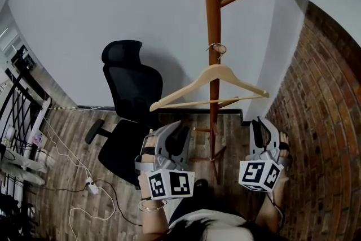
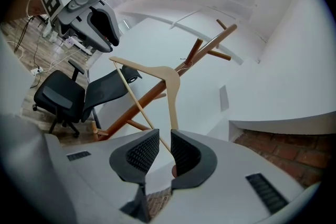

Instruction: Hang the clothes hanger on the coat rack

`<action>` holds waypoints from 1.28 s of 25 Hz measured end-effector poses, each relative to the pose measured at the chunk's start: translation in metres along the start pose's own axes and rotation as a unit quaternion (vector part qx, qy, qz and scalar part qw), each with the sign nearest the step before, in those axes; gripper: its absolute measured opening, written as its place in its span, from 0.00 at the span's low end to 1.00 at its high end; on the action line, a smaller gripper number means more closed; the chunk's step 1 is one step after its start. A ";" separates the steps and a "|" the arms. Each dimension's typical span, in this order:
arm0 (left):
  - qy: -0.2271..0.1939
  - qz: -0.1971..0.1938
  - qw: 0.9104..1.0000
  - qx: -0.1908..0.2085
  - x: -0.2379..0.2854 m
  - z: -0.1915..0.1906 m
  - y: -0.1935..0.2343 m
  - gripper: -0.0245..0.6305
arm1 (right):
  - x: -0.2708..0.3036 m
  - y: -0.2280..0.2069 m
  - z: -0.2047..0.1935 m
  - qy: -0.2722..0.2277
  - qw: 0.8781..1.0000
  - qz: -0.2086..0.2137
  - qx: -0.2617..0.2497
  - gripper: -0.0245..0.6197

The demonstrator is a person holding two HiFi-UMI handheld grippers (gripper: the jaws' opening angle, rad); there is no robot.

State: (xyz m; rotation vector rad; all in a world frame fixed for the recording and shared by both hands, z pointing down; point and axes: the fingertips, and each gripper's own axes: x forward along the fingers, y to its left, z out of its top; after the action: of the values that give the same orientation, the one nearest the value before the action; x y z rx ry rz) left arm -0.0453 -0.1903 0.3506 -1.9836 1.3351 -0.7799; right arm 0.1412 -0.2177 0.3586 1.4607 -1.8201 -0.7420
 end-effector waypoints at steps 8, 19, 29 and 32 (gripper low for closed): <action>0.012 -0.001 1.000 0.000 -0.020 0.002 -0.014 0.10 | -0.019 0.005 -0.001 -0.007 1.000 0.007 0.006 0.15; 0.009 0.003 1.000 -0.010 -0.029 0.004 -0.015 0.05 | -0.029 0.003 0.005 -0.022 0.999 0.003 0.050 0.11; 0.006 -0.004 1.000 -0.008 -0.040 -0.010 -0.012 0.05 | -0.041 0.005 0.016 -0.028 0.995 -0.014 0.099 0.09; 0.004 -0.009 1.000 -0.004 -0.050 -0.018 -0.013 0.05 | -0.048 0.008 0.019 -0.014 0.994 -0.025 0.104 0.09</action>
State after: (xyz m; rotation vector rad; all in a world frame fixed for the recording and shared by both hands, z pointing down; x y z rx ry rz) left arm -0.0670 -0.1422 0.3651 -2.0033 1.3275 -0.7923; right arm 0.1285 -0.1692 0.3457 1.6419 -1.9351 -0.6128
